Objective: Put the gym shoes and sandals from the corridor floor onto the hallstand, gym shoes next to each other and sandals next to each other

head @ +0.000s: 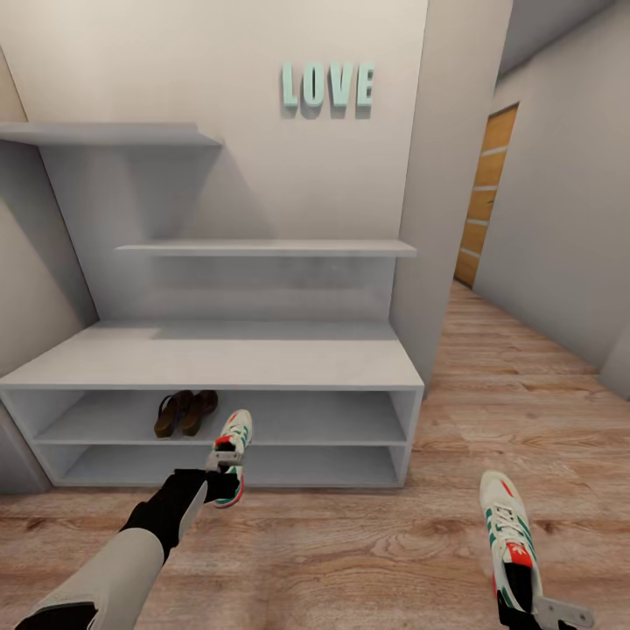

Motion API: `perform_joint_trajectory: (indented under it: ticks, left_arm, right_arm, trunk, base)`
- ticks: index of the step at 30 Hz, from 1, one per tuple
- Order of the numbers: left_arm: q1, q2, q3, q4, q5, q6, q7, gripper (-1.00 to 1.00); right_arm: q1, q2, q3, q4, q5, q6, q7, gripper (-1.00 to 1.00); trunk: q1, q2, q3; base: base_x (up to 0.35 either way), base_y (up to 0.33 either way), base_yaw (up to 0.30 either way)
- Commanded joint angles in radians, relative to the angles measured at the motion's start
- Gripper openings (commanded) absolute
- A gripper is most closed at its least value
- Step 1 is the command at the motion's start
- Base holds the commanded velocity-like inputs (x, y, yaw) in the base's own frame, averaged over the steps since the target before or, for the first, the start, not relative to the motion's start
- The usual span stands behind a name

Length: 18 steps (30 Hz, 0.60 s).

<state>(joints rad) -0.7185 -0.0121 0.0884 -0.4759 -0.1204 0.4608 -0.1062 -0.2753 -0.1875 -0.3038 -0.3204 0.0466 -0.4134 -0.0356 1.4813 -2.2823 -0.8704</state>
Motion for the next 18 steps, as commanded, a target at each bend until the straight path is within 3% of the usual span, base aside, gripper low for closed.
perform_joint_trajectory:
  ticks: [1, 18]
  left_arm:
    - [-0.001, -0.001, 0.008, -0.002, -0.01, 0.005, -0.008, -1.0]
    - [-0.004, 0.001, 0.007, -0.001, -0.013, 0.007, -0.039, -1.0]
  right_arm:
    - [-0.001, 0.0, -0.003, 0.001, 0.005, -0.002, -0.003, -1.0]
    - [-0.001, -0.001, -0.008, 0.0, 0.003, -0.002, -0.003, -1.0]
  trunk:
    - [0.004, -0.008, -0.005]
    - [0.069, -0.127, -0.082]
  base:
    - [0.0, 0.0, 0.0]
    - [0.0, 0.0, 0.0]
